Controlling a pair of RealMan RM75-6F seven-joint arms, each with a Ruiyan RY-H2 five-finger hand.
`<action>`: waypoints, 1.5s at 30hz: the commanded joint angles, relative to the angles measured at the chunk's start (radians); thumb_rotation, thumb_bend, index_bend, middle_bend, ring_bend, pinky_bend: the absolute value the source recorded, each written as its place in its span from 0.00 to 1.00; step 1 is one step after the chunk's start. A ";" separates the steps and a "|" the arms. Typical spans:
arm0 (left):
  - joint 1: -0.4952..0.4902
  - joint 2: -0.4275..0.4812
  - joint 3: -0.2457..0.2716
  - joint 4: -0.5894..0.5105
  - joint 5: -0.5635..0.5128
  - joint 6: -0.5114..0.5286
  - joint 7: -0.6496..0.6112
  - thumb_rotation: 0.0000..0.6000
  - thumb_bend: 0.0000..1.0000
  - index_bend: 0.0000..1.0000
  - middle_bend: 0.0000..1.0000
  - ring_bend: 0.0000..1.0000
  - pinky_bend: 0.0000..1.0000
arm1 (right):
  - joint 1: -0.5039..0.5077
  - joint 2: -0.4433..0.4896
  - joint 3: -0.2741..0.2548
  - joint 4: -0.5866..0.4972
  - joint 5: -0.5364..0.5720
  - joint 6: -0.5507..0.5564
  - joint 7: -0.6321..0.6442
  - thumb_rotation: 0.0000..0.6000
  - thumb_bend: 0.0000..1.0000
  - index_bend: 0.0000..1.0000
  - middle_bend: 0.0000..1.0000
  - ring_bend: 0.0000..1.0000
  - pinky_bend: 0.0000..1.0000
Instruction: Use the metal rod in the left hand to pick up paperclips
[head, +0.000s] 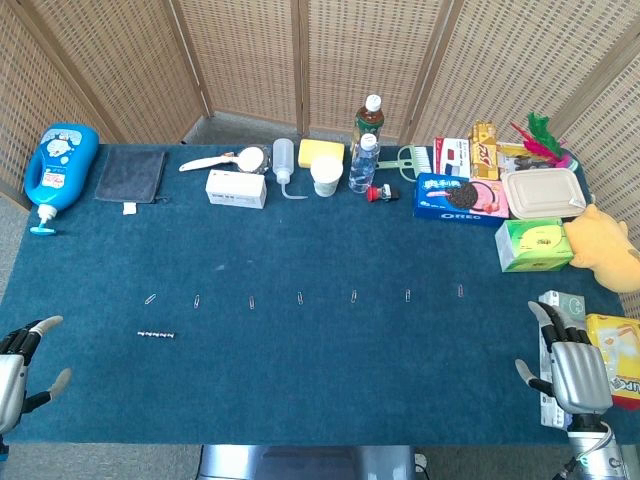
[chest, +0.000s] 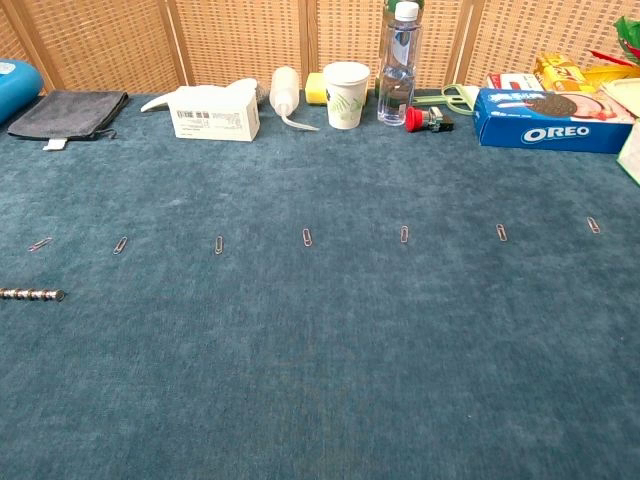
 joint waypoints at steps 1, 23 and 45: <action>-0.004 -0.003 -0.003 0.000 -0.006 -0.008 0.001 1.00 0.43 0.20 0.26 0.28 0.38 | 0.003 -0.002 0.003 -0.003 0.006 -0.006 -0.009 1.00 0.27 0.11 0.16 0.13 0.24; -0.089 0.049 -0.040 0.006 -0.001 -0.101 -0.038 1.00 0.43 0.20 0.26 0.28 0.38 | -0.011 -0.003 0.000 0.014 0.008 0.012 0.021 1.00 0.27 0.11 0.16 0.13 0.24; -0.265 0.054 -0.079 0.078 -0.051 -0.331 0.069 1.00 0.43 0.24 0.94 1.00 1.00 | -0.008 -0.004 0.008 -0.015 0.023 0.004 -0.029 1.00 0.27 0.11 0.16 0.13 0.24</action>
